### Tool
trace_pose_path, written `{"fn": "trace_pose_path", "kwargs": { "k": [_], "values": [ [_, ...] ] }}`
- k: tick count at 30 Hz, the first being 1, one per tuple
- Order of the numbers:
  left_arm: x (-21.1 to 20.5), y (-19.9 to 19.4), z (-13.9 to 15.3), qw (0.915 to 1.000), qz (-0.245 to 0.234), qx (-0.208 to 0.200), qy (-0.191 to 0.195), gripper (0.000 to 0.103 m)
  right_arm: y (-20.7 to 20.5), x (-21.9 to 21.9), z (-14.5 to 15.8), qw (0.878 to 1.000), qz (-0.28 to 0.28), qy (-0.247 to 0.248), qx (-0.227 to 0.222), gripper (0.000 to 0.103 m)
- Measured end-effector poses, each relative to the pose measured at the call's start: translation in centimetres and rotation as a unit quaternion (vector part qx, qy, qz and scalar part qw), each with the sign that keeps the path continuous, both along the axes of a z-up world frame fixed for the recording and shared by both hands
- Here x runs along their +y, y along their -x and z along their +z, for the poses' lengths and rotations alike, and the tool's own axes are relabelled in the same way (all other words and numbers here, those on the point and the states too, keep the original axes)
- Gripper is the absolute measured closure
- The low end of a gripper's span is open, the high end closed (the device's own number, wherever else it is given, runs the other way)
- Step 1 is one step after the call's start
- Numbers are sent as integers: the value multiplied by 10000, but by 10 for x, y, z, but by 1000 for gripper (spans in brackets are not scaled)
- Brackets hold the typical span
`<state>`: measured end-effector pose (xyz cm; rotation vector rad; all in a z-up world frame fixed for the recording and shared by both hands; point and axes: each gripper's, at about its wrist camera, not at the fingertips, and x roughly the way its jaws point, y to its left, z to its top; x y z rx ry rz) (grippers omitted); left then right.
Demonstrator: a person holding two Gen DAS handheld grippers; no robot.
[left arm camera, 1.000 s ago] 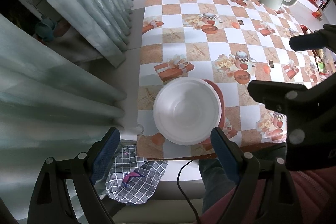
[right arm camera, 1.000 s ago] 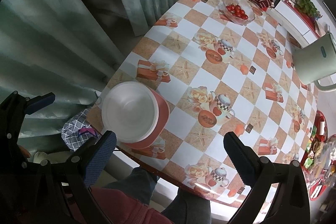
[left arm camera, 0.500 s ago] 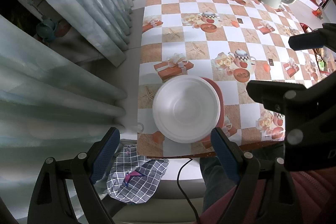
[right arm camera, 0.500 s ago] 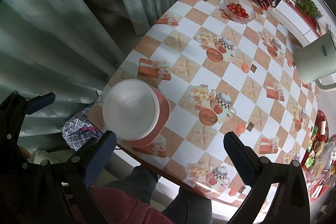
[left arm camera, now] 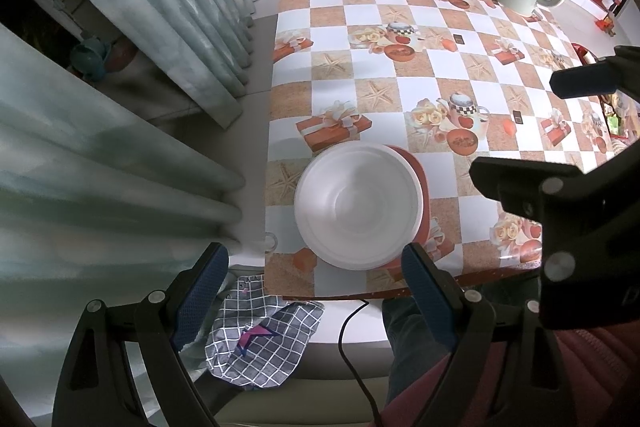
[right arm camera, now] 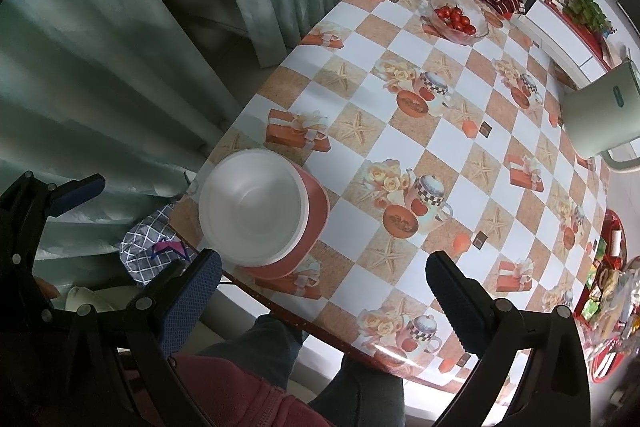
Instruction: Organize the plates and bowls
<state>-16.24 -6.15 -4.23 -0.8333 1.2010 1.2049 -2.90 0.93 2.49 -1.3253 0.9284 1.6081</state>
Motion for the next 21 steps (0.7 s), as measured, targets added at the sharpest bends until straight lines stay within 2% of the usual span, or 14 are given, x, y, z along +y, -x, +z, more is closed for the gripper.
{"fn": "trace_pose_path", "kwargs": {
  "k": [16, 21],
  "values": [
    [-3, 1, -2, 10000, 1, 12, 8, 13, 1, 0, -3, 9999, -24, 95, 26, 0],
    [-8, 5, 3, 9998, -89, -102, -145, 13, 0, 0, -9, 9997, -11, 209, 81, 0]
  ]
}}
